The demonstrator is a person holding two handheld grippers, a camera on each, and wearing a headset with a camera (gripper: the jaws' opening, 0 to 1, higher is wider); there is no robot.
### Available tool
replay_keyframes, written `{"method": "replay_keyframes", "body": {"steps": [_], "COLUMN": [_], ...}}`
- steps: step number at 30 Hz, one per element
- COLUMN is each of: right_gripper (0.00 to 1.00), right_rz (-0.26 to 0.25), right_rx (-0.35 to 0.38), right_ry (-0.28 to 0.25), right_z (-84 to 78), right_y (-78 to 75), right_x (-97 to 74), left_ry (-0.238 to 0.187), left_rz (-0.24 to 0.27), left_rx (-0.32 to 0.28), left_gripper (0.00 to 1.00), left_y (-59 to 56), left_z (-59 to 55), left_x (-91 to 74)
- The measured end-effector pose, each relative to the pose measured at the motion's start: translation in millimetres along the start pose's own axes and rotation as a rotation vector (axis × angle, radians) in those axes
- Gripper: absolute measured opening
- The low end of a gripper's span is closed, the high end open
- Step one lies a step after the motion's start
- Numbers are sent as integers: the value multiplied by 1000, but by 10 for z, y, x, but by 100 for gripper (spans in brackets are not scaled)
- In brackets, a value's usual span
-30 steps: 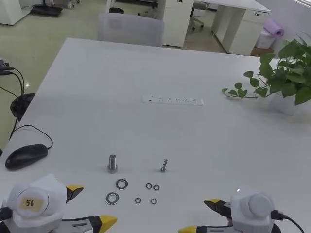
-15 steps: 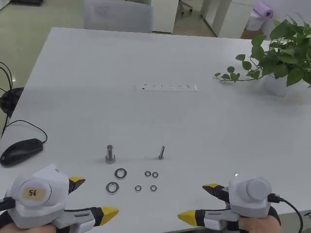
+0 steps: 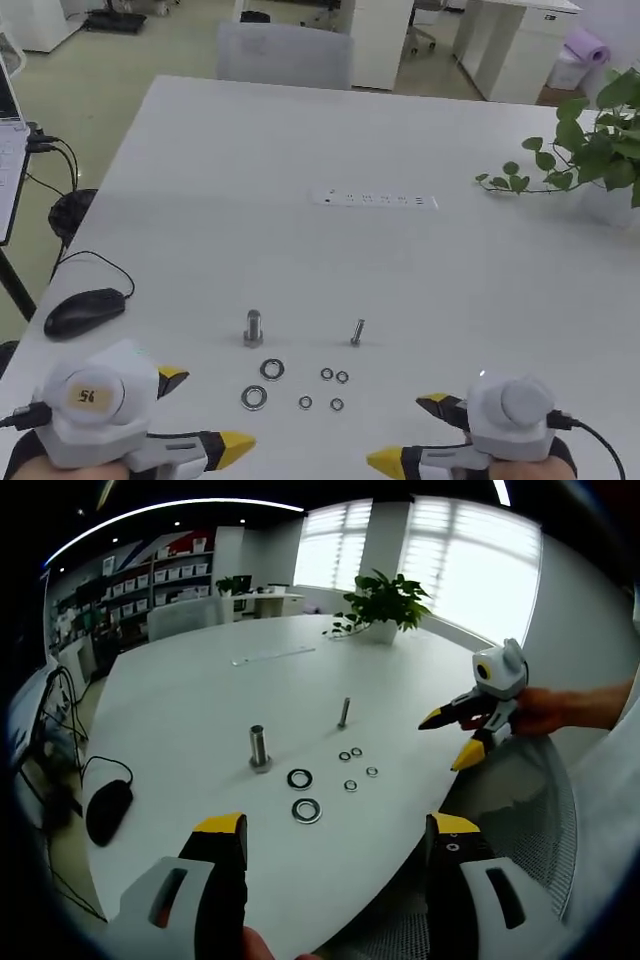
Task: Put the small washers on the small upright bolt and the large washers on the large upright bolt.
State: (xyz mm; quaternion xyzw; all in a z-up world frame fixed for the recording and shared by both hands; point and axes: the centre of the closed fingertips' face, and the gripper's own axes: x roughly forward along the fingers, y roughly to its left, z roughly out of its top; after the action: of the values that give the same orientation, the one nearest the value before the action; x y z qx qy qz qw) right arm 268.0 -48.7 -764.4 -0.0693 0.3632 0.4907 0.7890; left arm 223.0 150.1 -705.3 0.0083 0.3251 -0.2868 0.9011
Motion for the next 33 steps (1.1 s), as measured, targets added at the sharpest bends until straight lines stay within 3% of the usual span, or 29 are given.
{"method": "replay_keyframes", "body": {"steps": [5,13,15,20,23,33], "right_gripper": [71,57,51,39,35,24], "right_rz": [5,18,-3,15,16,60], "right_rx": [-12,-153,-193,-234,-283,-367], "right_ry": [21,145,175,188,233,337], "right_z": [61,51,90,257,306,305], "right_y": [-98,-208,-290,-367,-423,-449], "right_x": [92,384,464,646,749,1001], "left_ry": [-5,-21,-24,-29,-26,-28], "left_rz": [11,33,39,51,56,69], "left_rx": [-20,-29,-37,-52,-57,-71], "left_gripper": [72,72,71,71,71,70], "left_y": [-28,-69,-71,-91,-101,-96], "left_z": [-23,8,4,-40,-72,-108], "left_x": [26,-9,-22,-62,-76,-118]}}
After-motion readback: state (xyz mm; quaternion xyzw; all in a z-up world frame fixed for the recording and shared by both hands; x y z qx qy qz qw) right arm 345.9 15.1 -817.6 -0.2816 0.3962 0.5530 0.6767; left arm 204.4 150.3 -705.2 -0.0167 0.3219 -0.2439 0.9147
